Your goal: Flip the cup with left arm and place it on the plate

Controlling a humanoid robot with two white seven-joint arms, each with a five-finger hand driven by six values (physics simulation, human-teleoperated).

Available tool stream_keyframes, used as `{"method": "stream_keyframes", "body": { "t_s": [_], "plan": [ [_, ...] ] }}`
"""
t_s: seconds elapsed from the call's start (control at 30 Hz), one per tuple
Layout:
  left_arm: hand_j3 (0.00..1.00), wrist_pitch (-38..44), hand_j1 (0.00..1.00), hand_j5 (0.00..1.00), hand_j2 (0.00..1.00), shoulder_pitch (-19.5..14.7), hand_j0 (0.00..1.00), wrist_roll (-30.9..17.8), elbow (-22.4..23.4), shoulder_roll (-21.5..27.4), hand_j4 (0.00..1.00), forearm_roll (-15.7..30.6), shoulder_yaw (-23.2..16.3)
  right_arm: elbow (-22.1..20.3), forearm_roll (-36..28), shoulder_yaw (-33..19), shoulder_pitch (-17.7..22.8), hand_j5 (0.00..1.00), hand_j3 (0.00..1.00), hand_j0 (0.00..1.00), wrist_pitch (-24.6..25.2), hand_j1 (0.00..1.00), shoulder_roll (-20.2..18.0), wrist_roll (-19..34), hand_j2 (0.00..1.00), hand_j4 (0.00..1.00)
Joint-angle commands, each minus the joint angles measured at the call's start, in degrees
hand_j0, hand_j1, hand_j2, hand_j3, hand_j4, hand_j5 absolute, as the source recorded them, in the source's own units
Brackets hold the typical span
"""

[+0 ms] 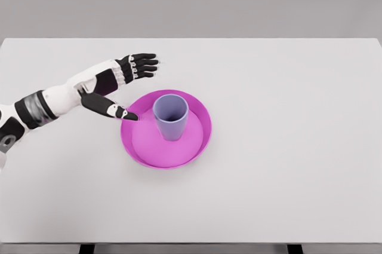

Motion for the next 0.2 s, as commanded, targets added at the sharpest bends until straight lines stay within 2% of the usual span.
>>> {"method": "stream_keyframes", "body": {
  "t_s": [0.0,0.03,0.07,0.17],
  "plan": [
    [1.00,-1.4,1.00,1.00,1.00,0.2,1.00,-1.0,-3.8,10.7,1.00,4.6,0.2,0.1,0.0,0.0,0.0,1.00,1.00,1.00,0.0,1.00,0.0,0.0,1.00,1.00],
    [1.00,-3.1,1.00,1.00,1.00,0.5,1.00,-1.1,-3.9,14.4,1.00,4.8,0.2,0.1,0.0,0.0,0.0,1.00,1.00,1.00,0.0,1.00,0.0,0.0,1.00,1.00],
    [1.00,-3.7,1.00,1.00,1.00,0.6,1.00,-1.1,-3.6,16.2,1.00,4.7,-0.1,0.1,0.0,0.0,0.0,1.00,1.00,1.00,0.0,1.00,0.0,0.0,1.00,1.00],
    [1.00,-3.8,1.00,1.00,1.00,1.4,1.00,-1.1,-2.3,19.2,1.00,4.6,0.1,0.0,0.0,0.0,0.0,1.00,1.00,1.00,0.0,1.00,0.0,0.0,1.00,1.00]
  ]
}}
